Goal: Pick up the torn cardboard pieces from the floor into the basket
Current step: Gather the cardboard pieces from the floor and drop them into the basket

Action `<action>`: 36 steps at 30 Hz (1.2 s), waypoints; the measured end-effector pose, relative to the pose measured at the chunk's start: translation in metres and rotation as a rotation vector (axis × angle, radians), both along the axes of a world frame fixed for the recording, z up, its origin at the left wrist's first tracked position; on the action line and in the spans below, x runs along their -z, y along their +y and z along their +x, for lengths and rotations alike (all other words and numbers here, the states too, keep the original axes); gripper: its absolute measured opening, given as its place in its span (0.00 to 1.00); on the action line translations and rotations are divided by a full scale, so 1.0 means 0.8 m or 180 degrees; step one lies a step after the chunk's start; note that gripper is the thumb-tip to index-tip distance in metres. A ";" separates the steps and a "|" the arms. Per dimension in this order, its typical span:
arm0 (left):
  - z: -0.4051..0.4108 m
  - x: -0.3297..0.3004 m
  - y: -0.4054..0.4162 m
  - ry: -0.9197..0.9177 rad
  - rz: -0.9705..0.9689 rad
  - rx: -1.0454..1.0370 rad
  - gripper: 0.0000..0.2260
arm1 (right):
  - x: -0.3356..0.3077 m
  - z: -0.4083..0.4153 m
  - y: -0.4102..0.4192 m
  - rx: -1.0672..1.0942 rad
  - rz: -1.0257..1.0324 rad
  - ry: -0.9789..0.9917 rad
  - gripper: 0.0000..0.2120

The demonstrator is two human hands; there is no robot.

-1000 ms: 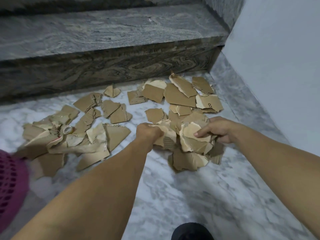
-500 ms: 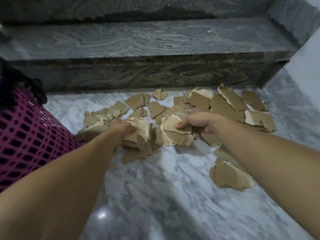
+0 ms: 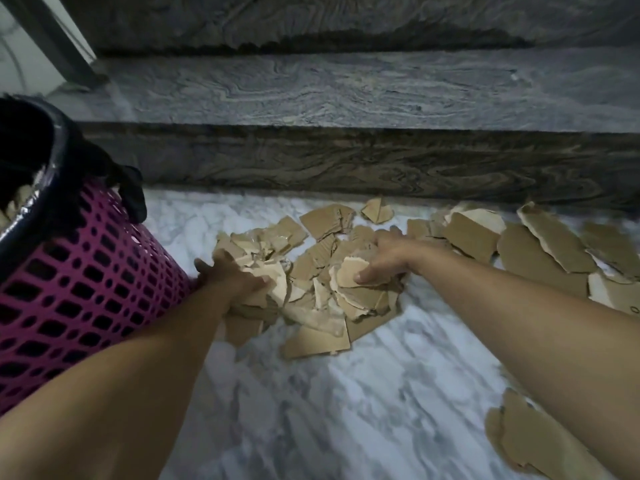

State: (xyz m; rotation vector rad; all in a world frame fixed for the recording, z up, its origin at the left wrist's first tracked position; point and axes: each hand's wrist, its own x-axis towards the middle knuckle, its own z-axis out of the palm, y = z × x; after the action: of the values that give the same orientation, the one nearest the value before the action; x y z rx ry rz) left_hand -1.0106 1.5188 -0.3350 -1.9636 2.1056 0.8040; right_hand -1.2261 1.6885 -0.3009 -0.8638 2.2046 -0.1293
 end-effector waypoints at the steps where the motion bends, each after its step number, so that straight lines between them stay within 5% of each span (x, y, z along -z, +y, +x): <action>1: 0.001 0.006 -0.003 -0.0163 0.0065 0.0137 0.55 | 0.004 -0.002 -0.004 0.0047 0.0024 0.0038 0.49; 7: -0.005 0.004 0.021 0.0059 -0.0025 0.0056 0.56 | 0.015 0.001 -0.017 0.0248 -0.0119 0.0053 0.61; 12: 0.003 0.005 0.045 0.0741 0.0179 -0.0253 0.37 | 0.004 0.009 -0.010 0.0363 -0.0253 -0.0468 0.32; 20: 0.009 -0.053 0.072 0.1132 0.0111 -0.0319 0.20 | -0.026 0.024 -0.014 0.0160 -0.0657 -0.0956 0.48; 25: -0.005 -0.132 0.064 0.1350 0.0269 -0.0425 0.23 | -0.105 0.012 -0.039 -0.0043 -0.0854 -0.1009 0.40; 29: -0.013 -0.223 0.043 0.1430 0.0056 -0.0256 0.22 | -0.191 -0.003 -0.078 -0.0402 -0.1030 -0.0826 0.45; 33: -0.012 -0.314 0.027 0.1831 -0.0049 -0.0229 0.19 | -0.279 0.001 -0.113 -0.0681 -0.1239 -0.0637 0.25; 36: 0.009 -0.375 0.008 0.2060 -0.0114 -0.0388 0.22 | -0.337 0.016 -0.131 -0.0663 -0.1408 -0.0854 0.23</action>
State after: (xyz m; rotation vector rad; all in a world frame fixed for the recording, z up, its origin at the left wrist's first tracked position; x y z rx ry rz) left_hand -1.0030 1.5255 -0.0346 -2.0560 2.3279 1.6157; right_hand -1.2130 1.5838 -0.0311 -1.2317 1.8481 -0.6120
